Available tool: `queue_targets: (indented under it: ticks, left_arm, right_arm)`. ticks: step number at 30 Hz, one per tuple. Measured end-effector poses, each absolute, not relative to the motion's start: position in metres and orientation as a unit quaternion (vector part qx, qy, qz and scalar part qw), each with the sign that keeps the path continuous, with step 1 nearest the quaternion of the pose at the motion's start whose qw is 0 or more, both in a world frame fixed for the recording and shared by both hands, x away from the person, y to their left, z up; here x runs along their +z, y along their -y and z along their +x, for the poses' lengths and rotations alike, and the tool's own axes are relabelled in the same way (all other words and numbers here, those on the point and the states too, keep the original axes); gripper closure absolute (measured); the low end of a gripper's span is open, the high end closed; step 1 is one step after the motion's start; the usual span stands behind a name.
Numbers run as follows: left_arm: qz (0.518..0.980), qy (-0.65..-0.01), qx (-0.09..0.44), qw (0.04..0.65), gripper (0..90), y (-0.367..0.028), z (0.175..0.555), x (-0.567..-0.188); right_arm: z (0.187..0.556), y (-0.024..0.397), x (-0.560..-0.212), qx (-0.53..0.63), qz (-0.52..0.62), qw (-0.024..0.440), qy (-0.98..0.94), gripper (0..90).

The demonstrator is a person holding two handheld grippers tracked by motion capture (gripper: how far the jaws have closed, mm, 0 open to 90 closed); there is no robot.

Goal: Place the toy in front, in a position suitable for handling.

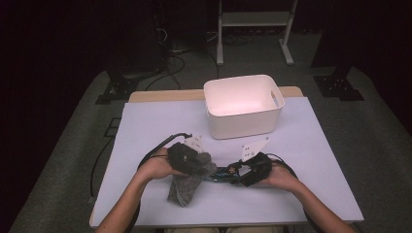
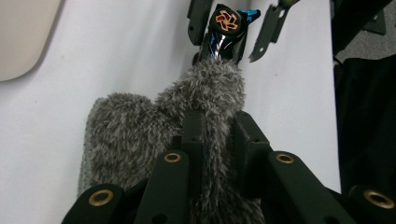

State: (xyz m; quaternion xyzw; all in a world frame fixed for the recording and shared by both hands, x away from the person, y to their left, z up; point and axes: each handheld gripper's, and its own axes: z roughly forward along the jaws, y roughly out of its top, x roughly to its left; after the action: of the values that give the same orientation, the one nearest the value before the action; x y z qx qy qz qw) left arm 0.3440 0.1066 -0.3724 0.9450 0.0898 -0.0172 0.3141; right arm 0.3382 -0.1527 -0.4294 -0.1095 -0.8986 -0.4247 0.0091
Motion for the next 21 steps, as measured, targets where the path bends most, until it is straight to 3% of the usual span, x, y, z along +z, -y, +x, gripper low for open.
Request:
queue_targets:
  ticks: [8, 21]
  left_arm:
    - [0.949, -0.073, -0.020, 0.305, 76.8, -0.106, 0.327, -0.374]
    - [0.953, -0.050, -0.032, 0.296, 76.8, -0.107, 0.307, -0.382]
  right_arm:
    - [0.328, 0.150, -0.421, -0.431, -0.126, 0.022, 0.893, 36.6]
    - [0.316, 0.148, -0.437, -0.423, -0.153, 0.011, 0.893, 23.9]
